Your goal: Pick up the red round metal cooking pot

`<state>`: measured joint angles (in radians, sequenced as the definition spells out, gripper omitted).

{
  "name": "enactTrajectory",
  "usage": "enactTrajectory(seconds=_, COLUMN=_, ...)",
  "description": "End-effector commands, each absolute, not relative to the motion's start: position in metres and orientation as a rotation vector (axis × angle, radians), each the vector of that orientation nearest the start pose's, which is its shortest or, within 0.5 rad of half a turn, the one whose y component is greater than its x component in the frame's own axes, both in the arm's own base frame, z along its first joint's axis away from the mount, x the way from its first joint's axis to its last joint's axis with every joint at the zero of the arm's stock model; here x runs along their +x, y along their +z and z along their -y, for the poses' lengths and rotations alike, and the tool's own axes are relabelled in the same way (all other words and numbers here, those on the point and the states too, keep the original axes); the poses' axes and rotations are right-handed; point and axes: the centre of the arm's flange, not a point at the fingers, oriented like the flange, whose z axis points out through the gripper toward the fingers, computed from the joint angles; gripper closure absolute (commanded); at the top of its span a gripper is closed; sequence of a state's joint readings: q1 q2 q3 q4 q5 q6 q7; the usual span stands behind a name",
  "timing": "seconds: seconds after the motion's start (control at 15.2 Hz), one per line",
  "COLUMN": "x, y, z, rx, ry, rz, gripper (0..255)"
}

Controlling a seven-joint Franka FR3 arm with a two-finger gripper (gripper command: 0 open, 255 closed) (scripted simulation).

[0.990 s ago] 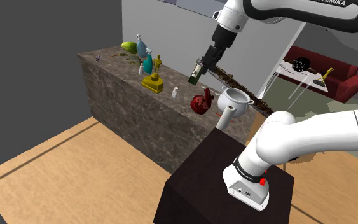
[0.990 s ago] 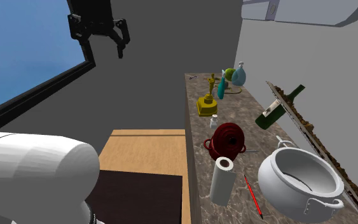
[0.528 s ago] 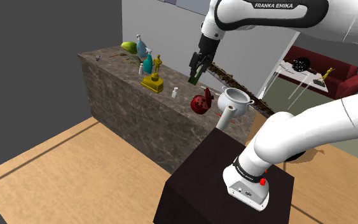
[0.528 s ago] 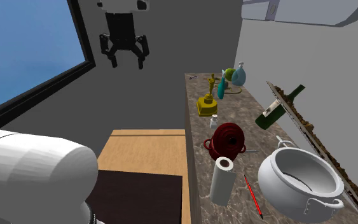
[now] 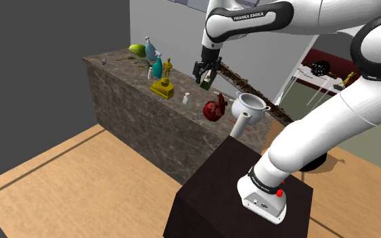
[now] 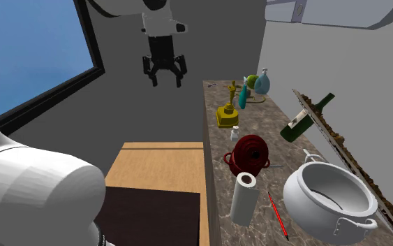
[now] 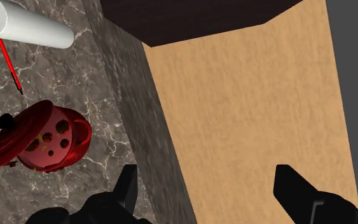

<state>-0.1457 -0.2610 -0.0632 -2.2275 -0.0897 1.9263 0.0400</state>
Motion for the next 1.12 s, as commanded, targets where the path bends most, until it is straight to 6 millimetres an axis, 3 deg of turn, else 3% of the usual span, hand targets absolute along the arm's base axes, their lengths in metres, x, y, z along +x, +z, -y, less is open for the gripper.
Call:
enactTrajectory(seconds=0.0, x=0.469, y=0.46, z=0.124, rx=-3.2, ry=0.109, rz=-0.416, gripper=0)
enactTrajectory(seconds=0.53, x=0.515, y=0.4, z=0.198, rx=-3.23, ry=0.256, rz=-0.715, gripper=0)
enactTrajectory(seconds=1.06, x=0.542, y=0.344, z=0.284, rx=-3.222, ry=0.409, rz=-1.024, gripper=0)
